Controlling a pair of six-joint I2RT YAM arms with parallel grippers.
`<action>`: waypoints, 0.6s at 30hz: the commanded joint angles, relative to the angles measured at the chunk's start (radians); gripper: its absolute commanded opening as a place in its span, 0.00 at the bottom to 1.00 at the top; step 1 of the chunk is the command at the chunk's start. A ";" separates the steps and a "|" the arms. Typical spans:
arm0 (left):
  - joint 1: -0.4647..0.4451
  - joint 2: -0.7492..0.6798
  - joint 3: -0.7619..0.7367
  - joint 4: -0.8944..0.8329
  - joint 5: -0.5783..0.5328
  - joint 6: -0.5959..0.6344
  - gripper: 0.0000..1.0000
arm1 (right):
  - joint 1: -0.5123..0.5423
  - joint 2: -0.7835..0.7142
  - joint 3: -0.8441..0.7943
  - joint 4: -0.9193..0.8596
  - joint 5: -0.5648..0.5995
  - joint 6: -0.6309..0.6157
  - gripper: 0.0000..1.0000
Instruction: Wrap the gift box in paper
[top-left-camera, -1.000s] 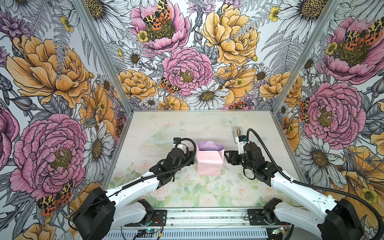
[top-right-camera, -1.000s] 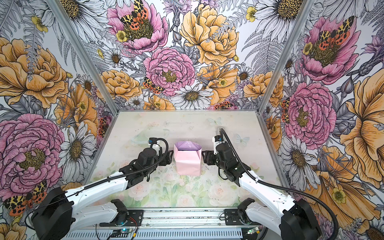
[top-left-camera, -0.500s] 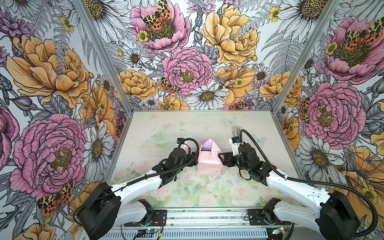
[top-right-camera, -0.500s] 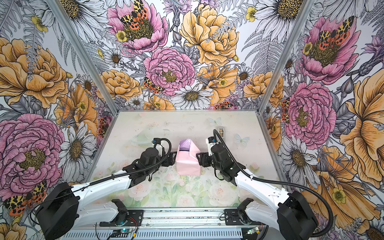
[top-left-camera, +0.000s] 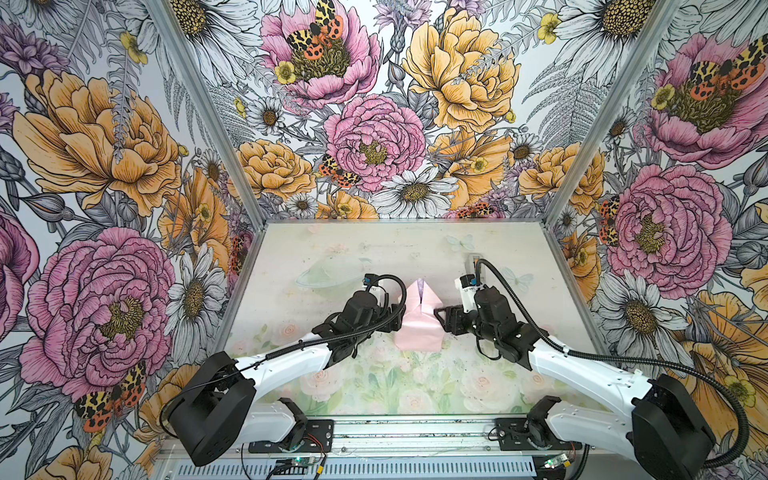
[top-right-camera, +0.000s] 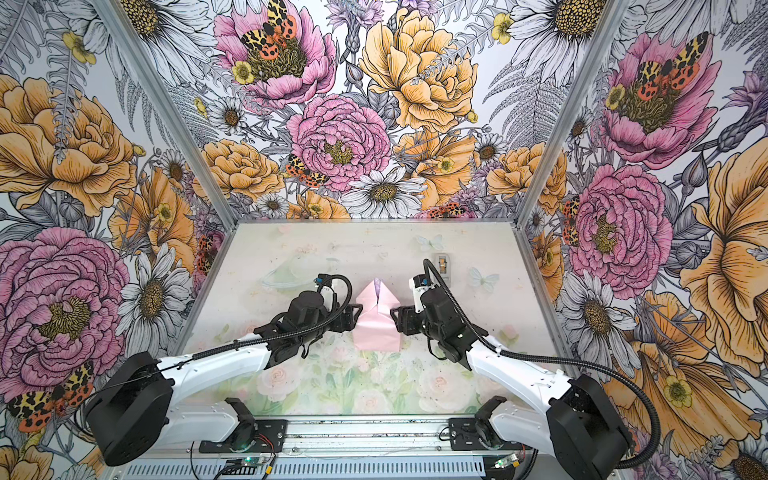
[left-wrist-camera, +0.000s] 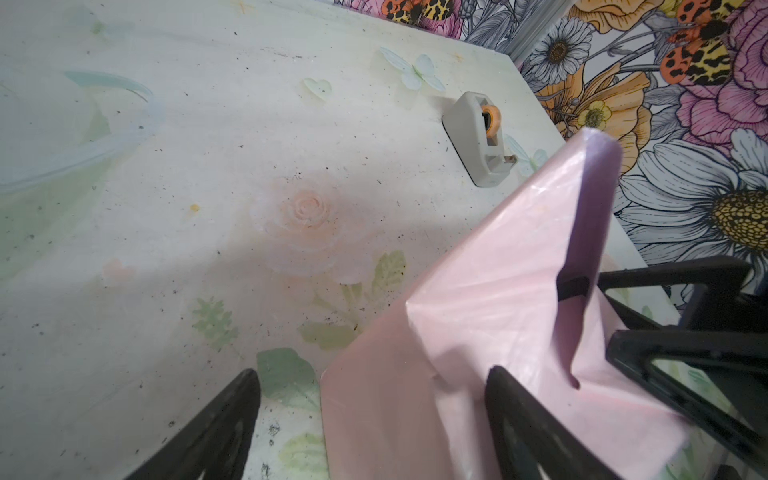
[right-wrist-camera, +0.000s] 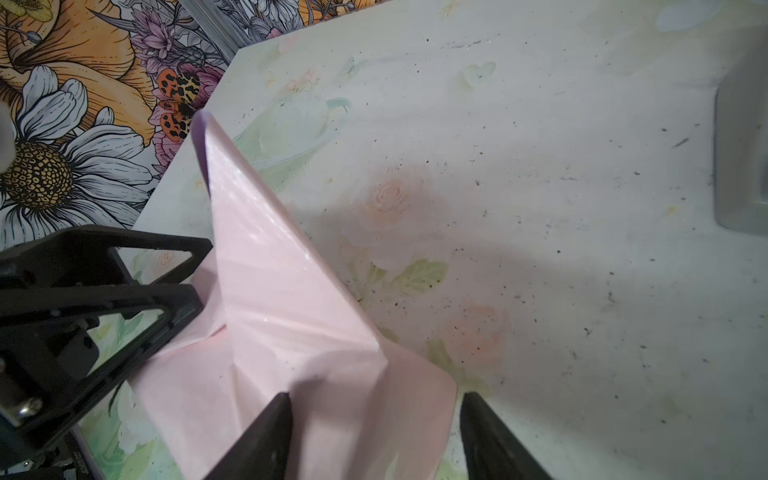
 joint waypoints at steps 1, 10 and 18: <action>0.025 0.021 0.045 -0.047 0.064 0.069 0.85 | 0.007 0.026 -0.013 -0.032 -0.024 -0.021 0.66; 0.066 0.088 0.100 -0.110 0.146 0.163 0.85 | -0.002 0.013 0.019 -0.035 -0.055 -0.013 0.66; 0.061 0.069 0.062 -0.089 0.206 0.155 0.85 | -0.020 0.061 0.035 -0.047 -0.076 -0.027 0.64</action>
